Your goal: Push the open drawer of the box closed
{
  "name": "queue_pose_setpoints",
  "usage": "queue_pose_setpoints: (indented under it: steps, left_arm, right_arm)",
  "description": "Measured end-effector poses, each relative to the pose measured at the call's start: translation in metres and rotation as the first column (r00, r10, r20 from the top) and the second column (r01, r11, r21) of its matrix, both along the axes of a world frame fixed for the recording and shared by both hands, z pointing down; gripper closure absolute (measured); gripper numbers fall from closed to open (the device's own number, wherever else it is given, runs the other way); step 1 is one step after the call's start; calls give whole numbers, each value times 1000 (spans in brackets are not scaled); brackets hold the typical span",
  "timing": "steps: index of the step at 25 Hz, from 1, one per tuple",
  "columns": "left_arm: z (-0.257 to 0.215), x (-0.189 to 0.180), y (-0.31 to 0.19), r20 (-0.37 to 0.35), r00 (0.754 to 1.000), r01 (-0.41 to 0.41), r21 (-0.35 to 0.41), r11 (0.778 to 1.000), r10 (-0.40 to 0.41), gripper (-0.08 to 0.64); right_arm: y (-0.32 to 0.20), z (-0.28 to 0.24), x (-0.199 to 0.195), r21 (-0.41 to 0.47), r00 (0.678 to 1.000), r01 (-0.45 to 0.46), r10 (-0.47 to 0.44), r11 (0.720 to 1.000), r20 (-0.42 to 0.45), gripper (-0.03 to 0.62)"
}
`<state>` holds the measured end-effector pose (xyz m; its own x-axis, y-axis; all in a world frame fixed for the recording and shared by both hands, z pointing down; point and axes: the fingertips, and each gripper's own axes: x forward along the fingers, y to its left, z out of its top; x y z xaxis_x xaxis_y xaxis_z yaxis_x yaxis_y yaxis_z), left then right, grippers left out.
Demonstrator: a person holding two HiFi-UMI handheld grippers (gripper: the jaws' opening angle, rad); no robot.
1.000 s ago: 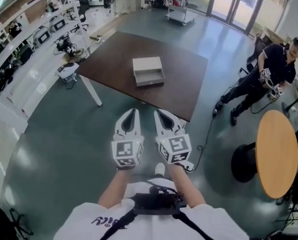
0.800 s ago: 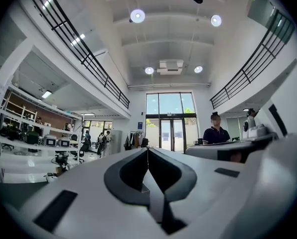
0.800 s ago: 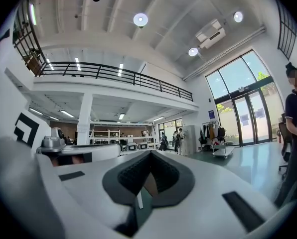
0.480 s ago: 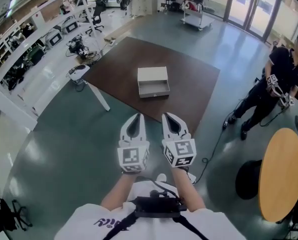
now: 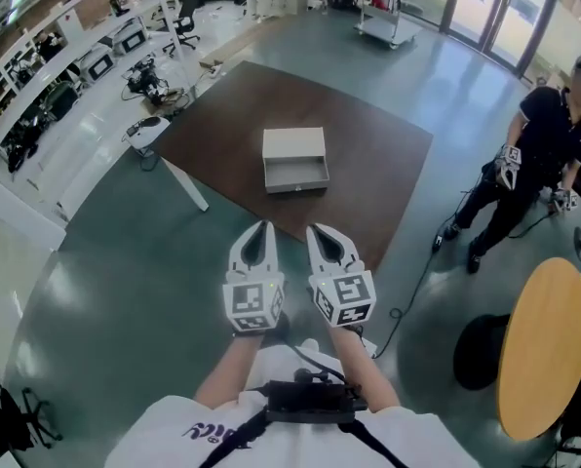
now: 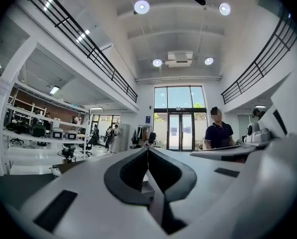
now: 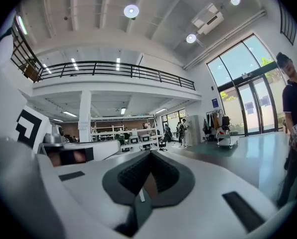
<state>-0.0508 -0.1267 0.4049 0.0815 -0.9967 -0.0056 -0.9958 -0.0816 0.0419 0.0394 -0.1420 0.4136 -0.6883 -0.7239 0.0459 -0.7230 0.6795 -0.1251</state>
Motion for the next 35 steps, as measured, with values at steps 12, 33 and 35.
queue_pose_setpoints:
  steps: [12,33,35]
  left_arm:
    - [-25,-25,-155,4,988,-153,78,985,153,551]
    - [95,-98,-277,-59,935,-353,-101,930,349,551]
    - [115,-97,-284,-67,929,-371,-130,920,365,551]
  right_arm:
    - [-154,-13,-25,24,992,-119,120,993,-31,603]
    - [-262,116,-75,-183,950,-299,274,936,-150,603]
    - [-266,140,-71,-220,944,-317,284,923,-168,603]
